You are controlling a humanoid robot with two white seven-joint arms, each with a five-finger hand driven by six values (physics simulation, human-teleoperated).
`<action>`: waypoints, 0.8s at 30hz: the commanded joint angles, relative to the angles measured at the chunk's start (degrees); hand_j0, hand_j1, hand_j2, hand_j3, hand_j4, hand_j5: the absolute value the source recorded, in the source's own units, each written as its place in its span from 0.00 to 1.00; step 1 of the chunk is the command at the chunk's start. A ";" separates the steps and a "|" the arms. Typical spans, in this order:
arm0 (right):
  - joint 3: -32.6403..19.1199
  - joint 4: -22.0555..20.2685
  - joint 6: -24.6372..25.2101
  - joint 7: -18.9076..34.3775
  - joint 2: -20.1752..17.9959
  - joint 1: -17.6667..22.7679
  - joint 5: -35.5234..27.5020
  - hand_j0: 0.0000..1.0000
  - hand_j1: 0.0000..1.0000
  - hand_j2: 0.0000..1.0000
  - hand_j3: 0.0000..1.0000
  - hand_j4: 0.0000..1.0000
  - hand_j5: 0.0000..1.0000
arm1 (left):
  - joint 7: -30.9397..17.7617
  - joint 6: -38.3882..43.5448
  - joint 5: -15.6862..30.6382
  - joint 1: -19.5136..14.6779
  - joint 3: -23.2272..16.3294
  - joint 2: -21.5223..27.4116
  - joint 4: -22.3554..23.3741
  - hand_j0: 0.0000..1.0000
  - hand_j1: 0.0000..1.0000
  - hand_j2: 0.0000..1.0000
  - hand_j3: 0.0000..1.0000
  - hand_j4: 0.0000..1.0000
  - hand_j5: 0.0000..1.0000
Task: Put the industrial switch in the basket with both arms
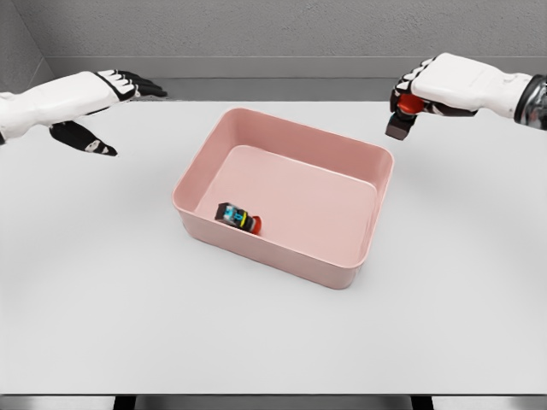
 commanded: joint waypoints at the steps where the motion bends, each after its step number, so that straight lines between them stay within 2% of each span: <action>1: -0.06 -1.71 0.13 -0.20 -0.12 0.26 -0.46 0.50 0.50 0.50 0.50 0.50 0.50 | 0.18 0.08 3.31 0.52 0.09 3.93 6.32 1.00 1.00 1.00 1.00 1.00 1.00; 2: -0.06 -2.51 0.13 -0.20 -0.12 0.70 -1.25 0.50 0.50 0.50 0.50 0.50 0.50 | 0.18 0.08 3.23 1.76 0.09 3.93 8.44 1.00 1.00 1.00 1.00 1.00 1.00; 5: -0.06 -3.73 0.13 -0.11 -0.12 1.05 -1.69 0.50 0.50 0.50 0.50 0.50 0.50 | 0.10 0.08 2.79 5.62 -0.17 3.40 8.61 1.00 1.00 1.00 1.00 1.00 1.00; 11: 0.03 -6.72 0.13 -0.11 -0.12 1.49 -2.57 0.50 0.50 0.50 0.50 0.50 0.50 | -0.08 0.08 2.17 6.24 -0.52 3.14 8.70 1.00 1.00 1.00 1.00 1.00 1.00; 13: 0.03 -7.69 0.13 -0.11 -0.12 1.93 -2.57 0.50 0.50 0.50 0.50 0.50 0.50 | -0.17 0.08 2.17 6.15 -2.46 2.96 8.35 1.00 1.00 1.00 1.00 1.00 1.00; 19: 0.03 -11.12 0.13 -0.11 -0.21 2.99 -3.71 0.51 0.51 0.51 0.51 0.51 0.51 | -0.43 0.08 2.08 7.91 -2.55 1.38 7.56 1.00 1.00 1.00 1.00 1.00 1.00; 24: 0.11 -13.49 0.13 -0.11 -0.12 3.60 -4.24 0.51 0.51 0.51 0.51 0.51 0.51 | -0.43 0.08 2.08 7.73 -2.46 2.08 7.30 1.00 1.00 1.00 1.00 1.00 1.00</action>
